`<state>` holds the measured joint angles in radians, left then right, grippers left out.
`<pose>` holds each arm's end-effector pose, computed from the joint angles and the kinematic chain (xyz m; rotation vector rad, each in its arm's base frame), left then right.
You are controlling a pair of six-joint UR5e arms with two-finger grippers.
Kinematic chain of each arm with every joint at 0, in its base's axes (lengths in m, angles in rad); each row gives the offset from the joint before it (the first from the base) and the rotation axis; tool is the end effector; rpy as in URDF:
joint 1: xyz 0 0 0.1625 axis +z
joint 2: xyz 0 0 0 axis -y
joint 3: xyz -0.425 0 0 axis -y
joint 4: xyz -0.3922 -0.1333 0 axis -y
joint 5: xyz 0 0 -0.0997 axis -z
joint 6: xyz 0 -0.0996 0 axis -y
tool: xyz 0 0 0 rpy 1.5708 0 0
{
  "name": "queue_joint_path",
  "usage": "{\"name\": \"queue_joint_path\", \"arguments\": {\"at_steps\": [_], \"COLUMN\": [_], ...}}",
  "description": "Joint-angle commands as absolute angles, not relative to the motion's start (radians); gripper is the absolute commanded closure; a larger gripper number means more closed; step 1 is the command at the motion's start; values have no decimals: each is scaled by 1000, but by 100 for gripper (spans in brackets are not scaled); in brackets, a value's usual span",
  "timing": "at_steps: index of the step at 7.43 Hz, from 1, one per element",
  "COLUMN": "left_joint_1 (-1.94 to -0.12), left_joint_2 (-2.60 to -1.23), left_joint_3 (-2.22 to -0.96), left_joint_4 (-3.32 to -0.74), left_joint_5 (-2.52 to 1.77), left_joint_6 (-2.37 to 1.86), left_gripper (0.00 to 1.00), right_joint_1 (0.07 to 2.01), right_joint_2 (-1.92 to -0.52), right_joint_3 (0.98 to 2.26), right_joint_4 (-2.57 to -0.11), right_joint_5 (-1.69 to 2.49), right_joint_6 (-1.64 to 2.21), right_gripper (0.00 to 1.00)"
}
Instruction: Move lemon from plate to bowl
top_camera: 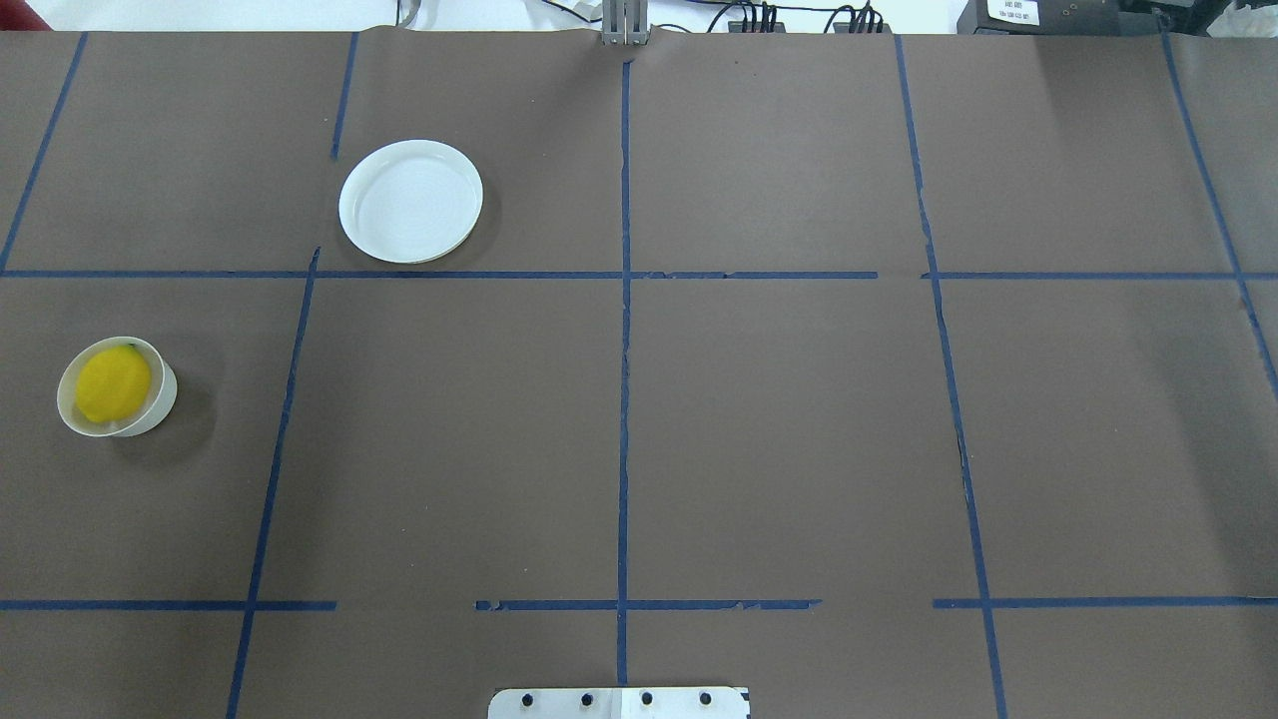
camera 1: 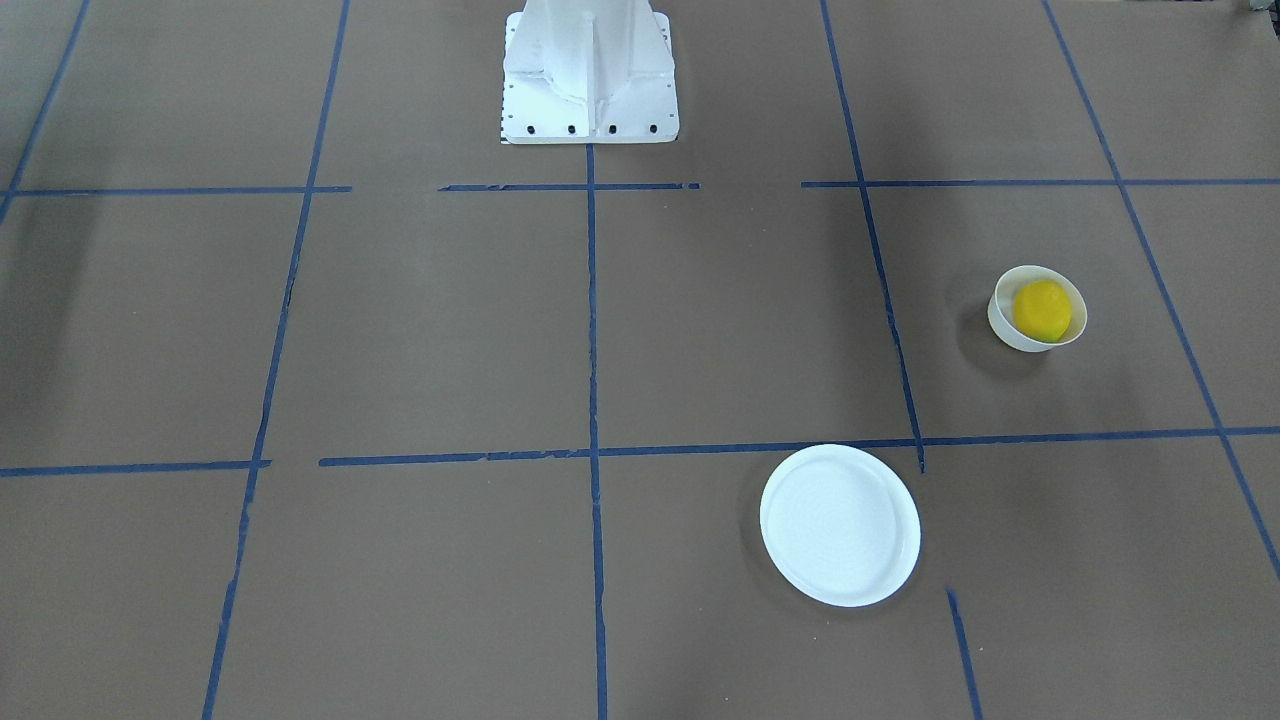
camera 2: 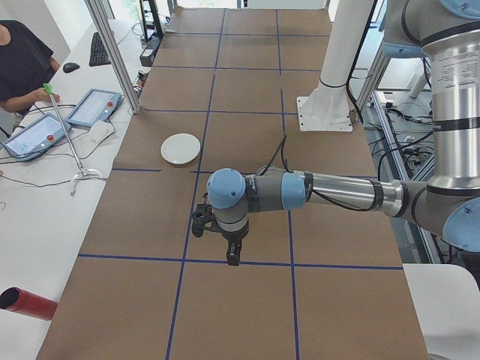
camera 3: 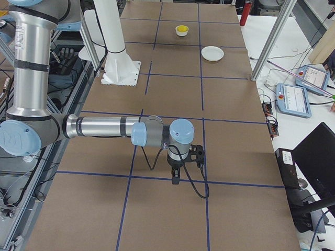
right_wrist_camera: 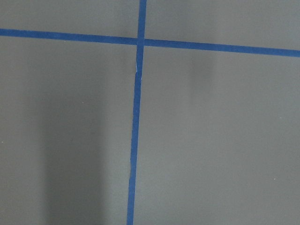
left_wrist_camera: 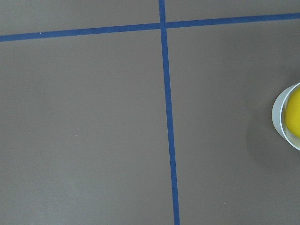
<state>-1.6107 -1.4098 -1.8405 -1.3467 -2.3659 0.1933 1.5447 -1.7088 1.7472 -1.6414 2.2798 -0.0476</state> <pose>-0.0786 -0.4100 0.6202 -0.0161 0.8018 0.0992 0.0572 -0.4323 0.6472 -0.0232 -0.7093 -0.0592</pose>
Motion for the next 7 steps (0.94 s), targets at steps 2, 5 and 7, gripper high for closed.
{"name": "queue_joint_path", "arguments": {"at_steps": [2, 5, 7], "left_joint_1": [-1611, -1611, -1611], "left_joint_2": [-1408, -1417, -1416], "left_joint_3": [-1829, -1822, -1818], "left_joint_4": [-1350, -1348, -1348], "left_joint_5": [-2365, -2361, -2358], "left_joint_6": [195, 193, 193], "left_gripper": [0, 0, 0], "right_joint_1": [1545, 1545, 1545], "right_joint_2": [-1709, -1709, -1709], "right_joint_3": [1747, 1747, 1747], "right_joint_4": [-1641, -1641, -1641], "right_joint_5": [2279, 2279, 2279], "right_joint_6": [-48, -48, -48], "right_gripper": [0, 0, 0]}}
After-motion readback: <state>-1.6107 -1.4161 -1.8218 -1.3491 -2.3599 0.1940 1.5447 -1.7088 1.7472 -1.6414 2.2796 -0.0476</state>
